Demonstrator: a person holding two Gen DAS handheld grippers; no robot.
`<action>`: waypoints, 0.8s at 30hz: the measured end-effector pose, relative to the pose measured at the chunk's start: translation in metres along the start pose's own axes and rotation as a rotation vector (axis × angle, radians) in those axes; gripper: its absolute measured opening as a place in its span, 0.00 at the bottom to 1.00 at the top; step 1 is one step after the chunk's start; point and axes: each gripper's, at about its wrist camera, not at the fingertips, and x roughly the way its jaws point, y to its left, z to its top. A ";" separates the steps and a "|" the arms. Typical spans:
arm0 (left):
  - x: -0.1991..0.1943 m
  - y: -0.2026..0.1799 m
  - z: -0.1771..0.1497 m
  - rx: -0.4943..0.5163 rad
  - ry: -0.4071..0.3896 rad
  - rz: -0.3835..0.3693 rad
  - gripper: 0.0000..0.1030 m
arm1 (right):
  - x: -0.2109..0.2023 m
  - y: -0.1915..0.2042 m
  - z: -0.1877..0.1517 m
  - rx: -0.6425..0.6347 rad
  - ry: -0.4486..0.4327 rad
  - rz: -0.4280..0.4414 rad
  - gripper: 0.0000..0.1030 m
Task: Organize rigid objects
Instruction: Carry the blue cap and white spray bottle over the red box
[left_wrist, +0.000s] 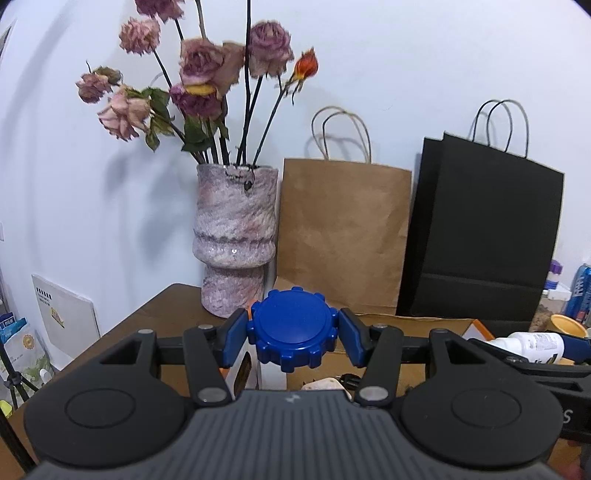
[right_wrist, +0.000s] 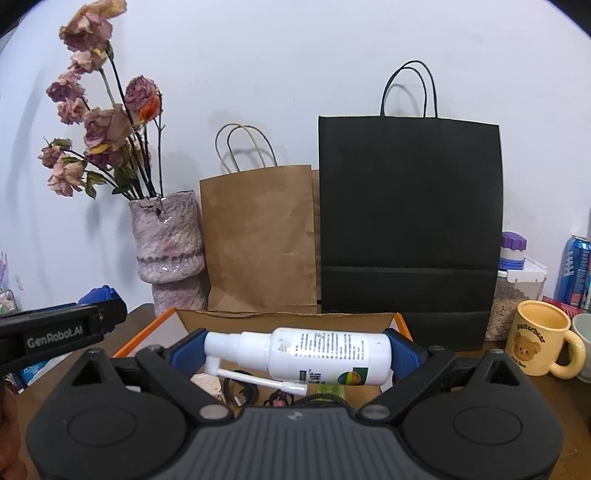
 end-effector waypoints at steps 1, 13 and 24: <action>0.005 0.000 0.000 0.002 0.007 0.004 0.53 | 0.004 0.000 0.000 -0.001 0.002 -0.002 0.95; 0.055 -0.005 -0.012 0.055 0.074 0.042 0.53 | 0.050 -0.002 -0.009 -0.044 0.050 -0.012 0.95; 0.068 -0.002 -0.018 0.070 0.120 0.082 0.62 | 0.067 -0.003 -0.024 -0.056 0.112 -0.011 0.95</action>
